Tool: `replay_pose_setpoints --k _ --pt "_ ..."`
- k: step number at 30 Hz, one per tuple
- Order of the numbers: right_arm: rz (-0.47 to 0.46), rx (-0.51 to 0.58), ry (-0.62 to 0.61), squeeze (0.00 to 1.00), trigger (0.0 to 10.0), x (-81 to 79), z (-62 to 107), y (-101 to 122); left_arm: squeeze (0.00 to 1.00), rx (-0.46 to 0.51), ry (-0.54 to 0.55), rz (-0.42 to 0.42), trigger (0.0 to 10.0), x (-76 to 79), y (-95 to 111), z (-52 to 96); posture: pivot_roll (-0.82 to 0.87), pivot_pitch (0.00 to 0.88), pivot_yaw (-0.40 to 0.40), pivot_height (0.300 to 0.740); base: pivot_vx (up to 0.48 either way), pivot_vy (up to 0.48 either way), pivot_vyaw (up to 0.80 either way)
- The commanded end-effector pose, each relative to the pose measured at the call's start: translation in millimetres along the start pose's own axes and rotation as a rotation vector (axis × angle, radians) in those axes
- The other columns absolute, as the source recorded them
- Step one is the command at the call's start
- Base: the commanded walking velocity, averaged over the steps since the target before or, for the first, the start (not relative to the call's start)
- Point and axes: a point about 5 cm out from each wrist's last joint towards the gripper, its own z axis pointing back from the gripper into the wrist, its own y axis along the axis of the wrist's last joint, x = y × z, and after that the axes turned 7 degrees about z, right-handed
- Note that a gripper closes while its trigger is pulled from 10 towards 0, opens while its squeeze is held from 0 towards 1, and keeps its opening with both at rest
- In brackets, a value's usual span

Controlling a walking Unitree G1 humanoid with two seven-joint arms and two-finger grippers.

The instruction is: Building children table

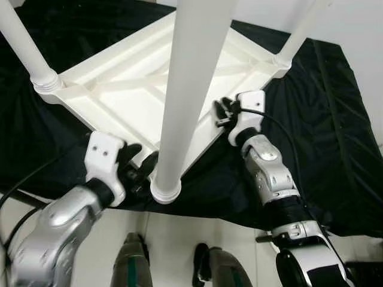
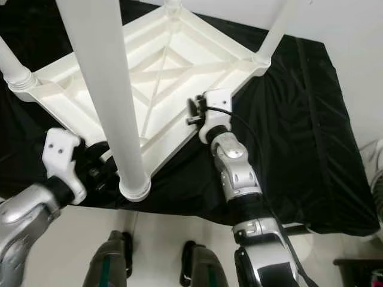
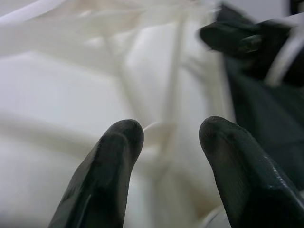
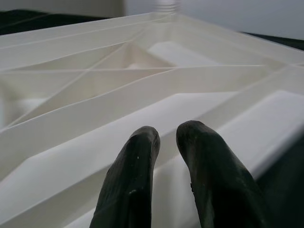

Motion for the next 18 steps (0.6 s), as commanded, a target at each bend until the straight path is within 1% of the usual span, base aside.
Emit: replay_pose_setpoints --k 1,4,5,6,7,8,9,10,11,12,13,14,15,17,18 --pt "0.025 -0.035 -0.066 0.0 10.0 10.2 1.4 -5.8 0.0 -0.005 -0.038 0.009 10.0 6.2 -4.0 -5.7 0.11 0.162 -0.025 0.74 0.0 0.0 0.0" --pt "0.067 -0.047 -0.176 0.0 10.0 25.4 3.3 -5.8 0.0 0.01 -0.088 0.032 10.0 11.9 -4.9 -19.8 0.06 0.147 0.01 0.74 0.0 0.0 0.0" --pt "0.067 -0.047 -0.176 0.0 10.0 25.4 3.3 -5.8 0.0 0.01 -0.088 0.032 10.0 11.9 -4.9 -19.8 0.06 0.147 0.01 0.74 0.0 0.0 0.0" --pt "0.072 -0.049 -0.214 0.0 10.0 32.0 4.8 -5.7 0.0 0.014 -0.107 0.035 10.0 13.5 -4.7 -25.9 0.03 0.138 0.035 0.74 0.0 0.0 0.0" --pt "0.066 -0.047 -0.247 0.0 10.0 38.1 7.5 -5.7 0.0 0.018 -0.128 0.038 10.0 14.6 -4.1 -32.0 0.03 0.138 0.035 0.74 0.0 0.0 0.0" --pt "0.052 -0.039 -0.279 0.0 10.0 45.0 11.2 -5.7 0.0 0.025 -0.144 0.031 10.0 14.3 -2.6 -41.1 0.01 0.133 0.045 0.74 0.0 0.0 0.0" --pt "0.052 -0.039 -0.279 0.0 10.0 45.0 11.2 -5.7 0.0 0.025 -0.144 0.031 10.0 14.3 -2.6 -41.1 0.01 0.133 0.045 0.74 0.0 0.0 0.0" --pt "0.044 -0.018 -0.318 0.0 10.0 54.2 16.0 -4.2 0.0 0.043 -0.15 0.021 10.0 13.2 0.8 -55.5 -0.01 0.131 0.053 0.74 0.0 0.0 0.0" --pt "0.044 -0.018 -0.318 0.0 10.0 54.2 16.0 -4.2 0.0 0.043 -0.15 0.021 10.0 13.2 0.8 -55.5 -0.01 0.131 0.053 0.74 0.0 0.0 0.0" --pt "0.039 -0.014 -0.329 0.0 10.0 56.7 17.6 -3.8 0.0 0.049 -0.147 0.018 10.0 12.9 1.7 -60.7 -0.01 0.129 0.056 0.74 0.0 0.0 0.0" --pt "0.039 -0.014 -0.329 0.0 10.0 56.7 17.6 -3.8 0.0 0.049 -0.147 0.018 10.0 12.9 1.7 -60.7 -0.01 0.129 0.056 0.74 0.0 0.0 0.0" --pt "0.044 -0.018 -0.349 0.0 10.0 59.2 19.0 -4.4 0.0 0.054 -0.147 0.009 10.0 13.2 2.1 -65.9 -0.02 0.126 0.061 0.74 0.0 0.0 0.0" --pt "0.045 -0.035 -0.375 0.0 10.0 62.2 20.7 -7.0 0.0 0.053 -0.174 0.003 10.0 16.9 2.0 -71.9 -0.03 0.126 0.062 0.74 0.0 0.0 0.0" --pt "0.045 -0.04 -0.384 0.0 10.0 62.5 20.9 -7.7 0.0 0.055 -0.186 0.001 10.0 18.3 2.0 -73.4 -0.03 0.126 0.062 0.74 0.0 0.0 0.0" --pt "0.049 -0.043 -0.394 0.0 10.0 64.0 21.5 -8.0 0.0 0.061 -0.199 0.013 10.0 21.2 2.6 -75.1 -0.04 0.124 0.07 0.74 0.0 0.0 0.0"
